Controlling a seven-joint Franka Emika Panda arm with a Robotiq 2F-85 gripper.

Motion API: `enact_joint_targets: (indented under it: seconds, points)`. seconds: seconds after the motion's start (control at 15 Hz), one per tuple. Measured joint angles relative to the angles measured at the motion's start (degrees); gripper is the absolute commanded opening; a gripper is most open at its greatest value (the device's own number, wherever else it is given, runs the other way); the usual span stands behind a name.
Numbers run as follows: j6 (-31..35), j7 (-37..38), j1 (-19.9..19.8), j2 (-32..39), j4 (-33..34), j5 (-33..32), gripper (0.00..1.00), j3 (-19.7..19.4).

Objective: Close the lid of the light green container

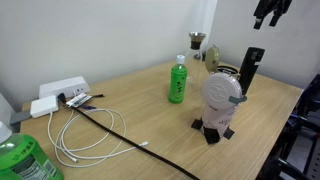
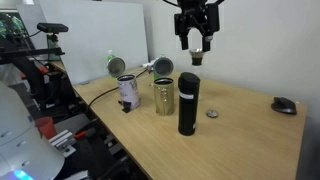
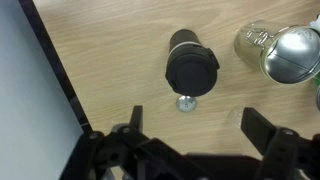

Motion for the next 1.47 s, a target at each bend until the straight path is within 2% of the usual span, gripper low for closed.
enact_joint_targets:
  seconds: [0.33,0.8,1.47]
  points:
    - [-0.1,0.4,0.5,-0.1,0.1,0.4,1.0,0.5]
    - [-0.1,6.8,3.4,-0.3,0.9,0.4,1.0,4.5]
    - [-3.8,26.9,4.3,-0.3,1.7,-3.2,1.0,11.5]
